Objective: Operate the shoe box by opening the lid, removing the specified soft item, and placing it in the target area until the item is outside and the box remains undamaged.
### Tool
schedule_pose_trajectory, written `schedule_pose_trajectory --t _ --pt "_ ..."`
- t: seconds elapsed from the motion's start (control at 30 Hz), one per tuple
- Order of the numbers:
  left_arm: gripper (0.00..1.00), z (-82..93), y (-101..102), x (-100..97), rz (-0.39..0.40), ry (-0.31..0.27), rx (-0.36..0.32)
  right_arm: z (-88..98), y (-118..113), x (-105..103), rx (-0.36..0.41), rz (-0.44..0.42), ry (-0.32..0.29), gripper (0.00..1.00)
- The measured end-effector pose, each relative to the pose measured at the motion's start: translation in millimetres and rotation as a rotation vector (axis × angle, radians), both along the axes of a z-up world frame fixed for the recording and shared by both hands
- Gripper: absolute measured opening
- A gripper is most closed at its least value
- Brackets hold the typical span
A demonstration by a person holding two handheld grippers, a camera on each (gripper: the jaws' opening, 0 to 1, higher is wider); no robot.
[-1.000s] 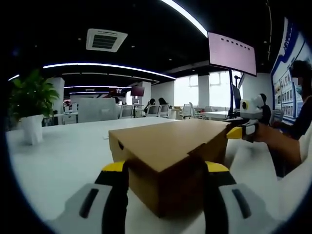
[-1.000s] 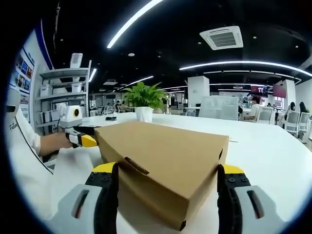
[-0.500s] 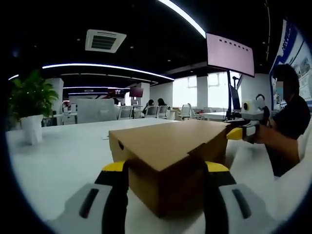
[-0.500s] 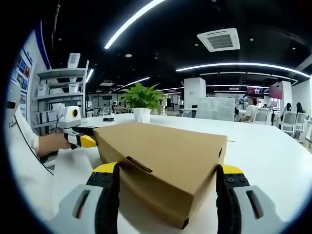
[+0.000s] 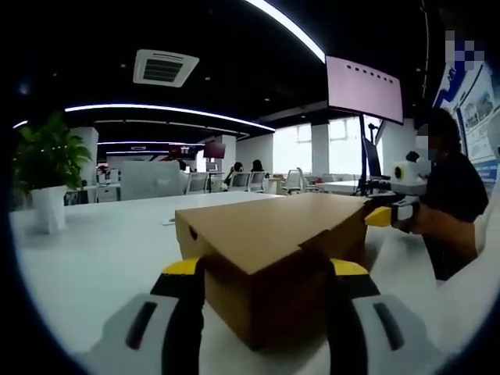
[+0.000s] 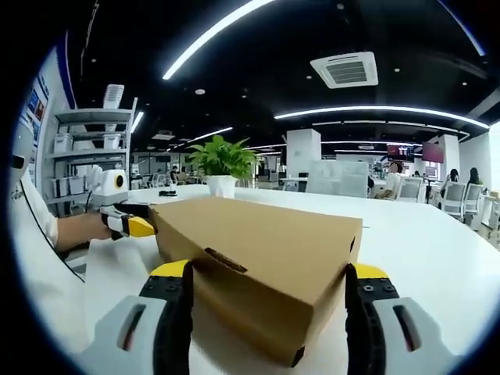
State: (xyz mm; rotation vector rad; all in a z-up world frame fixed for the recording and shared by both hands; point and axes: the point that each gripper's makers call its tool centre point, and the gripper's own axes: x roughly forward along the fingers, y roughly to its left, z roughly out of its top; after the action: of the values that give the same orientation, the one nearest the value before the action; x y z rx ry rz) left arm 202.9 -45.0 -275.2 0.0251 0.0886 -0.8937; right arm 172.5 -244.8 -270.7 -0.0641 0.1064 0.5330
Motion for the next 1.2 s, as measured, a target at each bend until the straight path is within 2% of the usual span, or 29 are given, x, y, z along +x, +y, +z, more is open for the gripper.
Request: schedule_pose_trajectory --t 0.67,1.0,1.2 --pt "0.63 0.3 3.6 -18.2 0.017 -0.004 0.002 0.7 1.8 -11.2 0.002 0.018 0.002 0.81" --pt "0.63 -0.1 5.7 -26.3 0.024 -0.009 -0.004 0.9 2.5 -16.8 0.014 0.024 -0.018 0.81" --pt "0.63 0.2 6.8 -29.1 0.027 -0.009 -0.004 1.0 3.2 -18.5 0.0 0.028 0.003 0.81"
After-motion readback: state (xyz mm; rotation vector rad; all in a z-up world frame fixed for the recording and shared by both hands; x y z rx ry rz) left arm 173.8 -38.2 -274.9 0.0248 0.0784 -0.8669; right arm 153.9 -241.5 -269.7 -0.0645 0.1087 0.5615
